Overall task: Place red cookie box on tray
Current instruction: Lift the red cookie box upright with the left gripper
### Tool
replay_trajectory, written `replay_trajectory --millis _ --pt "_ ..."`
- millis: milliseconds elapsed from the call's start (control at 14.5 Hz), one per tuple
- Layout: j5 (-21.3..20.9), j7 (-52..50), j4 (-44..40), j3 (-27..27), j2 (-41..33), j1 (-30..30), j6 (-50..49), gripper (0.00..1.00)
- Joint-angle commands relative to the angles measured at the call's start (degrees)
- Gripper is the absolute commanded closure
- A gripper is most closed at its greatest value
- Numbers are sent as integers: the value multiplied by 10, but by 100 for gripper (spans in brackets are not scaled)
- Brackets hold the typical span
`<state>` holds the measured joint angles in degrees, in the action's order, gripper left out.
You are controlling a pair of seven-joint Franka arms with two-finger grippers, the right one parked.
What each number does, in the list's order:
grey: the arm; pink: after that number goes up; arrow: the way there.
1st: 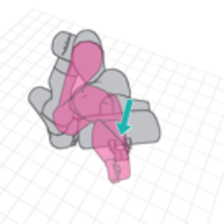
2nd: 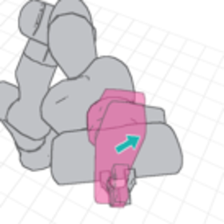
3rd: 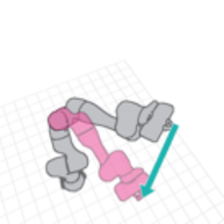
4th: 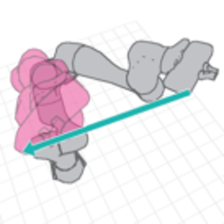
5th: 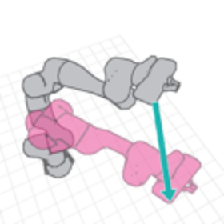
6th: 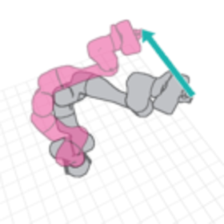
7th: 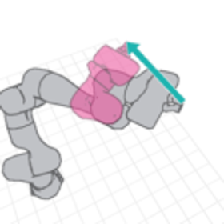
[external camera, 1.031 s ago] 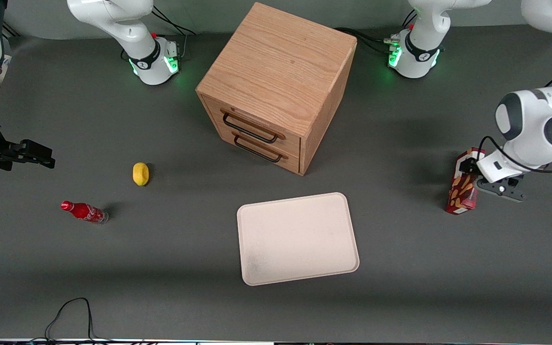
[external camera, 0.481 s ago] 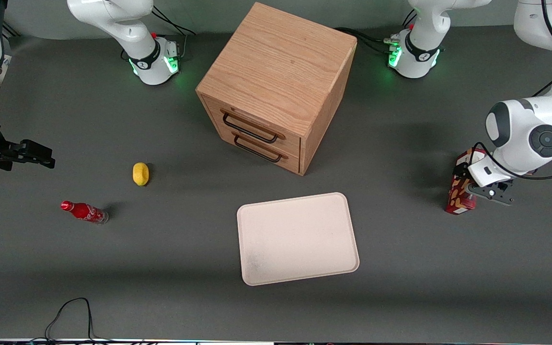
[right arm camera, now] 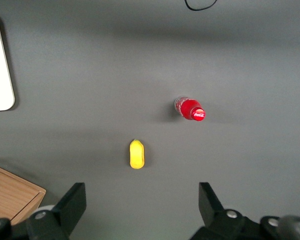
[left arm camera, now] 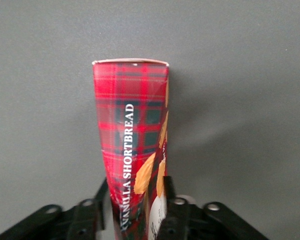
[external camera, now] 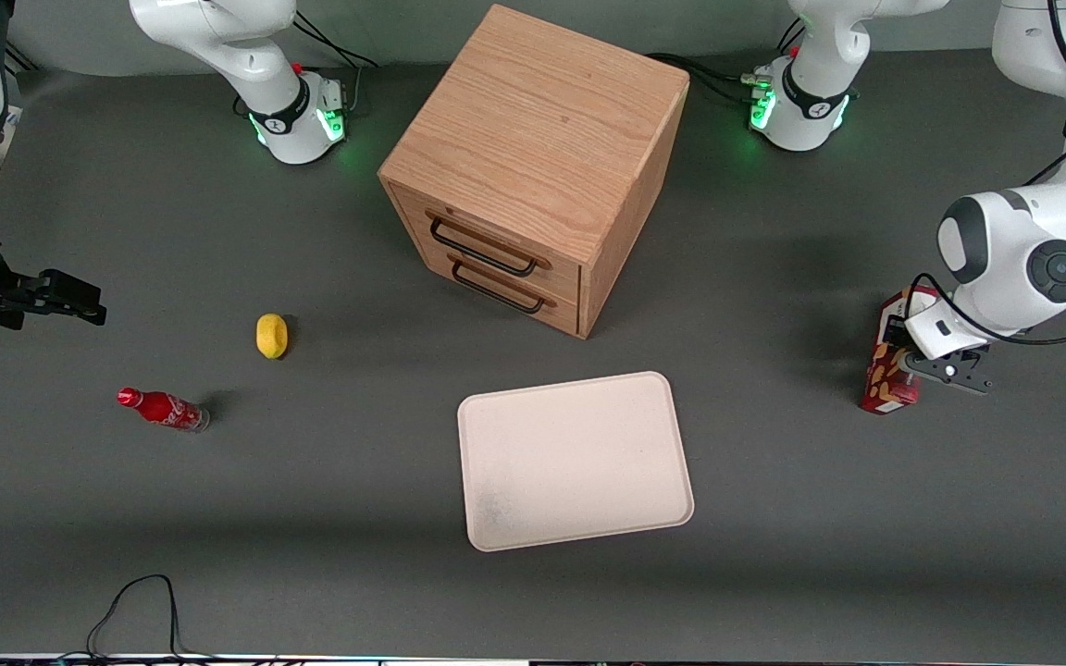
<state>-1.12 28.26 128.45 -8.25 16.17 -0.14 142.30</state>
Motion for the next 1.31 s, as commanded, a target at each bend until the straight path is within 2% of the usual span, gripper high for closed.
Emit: replay_trajectory --millis 0,275,481,688,894,1031,1238 --pt "15 20 6 -2 -7 0 1 100" --pt "15 21 3 -3 -22 -1 -23 100" --pt "15 8 -34 -3 -77 -5 -148 100" --pt "12 -15 -142 -3 -124 -6 -334 100" --pt "5 -34 -322 1 -120 -8 -546 100" --pt "5 -61 -414 1 -113 -8 -630 100" --pt "3 -66 -492 1 -95 -7 -691 100"
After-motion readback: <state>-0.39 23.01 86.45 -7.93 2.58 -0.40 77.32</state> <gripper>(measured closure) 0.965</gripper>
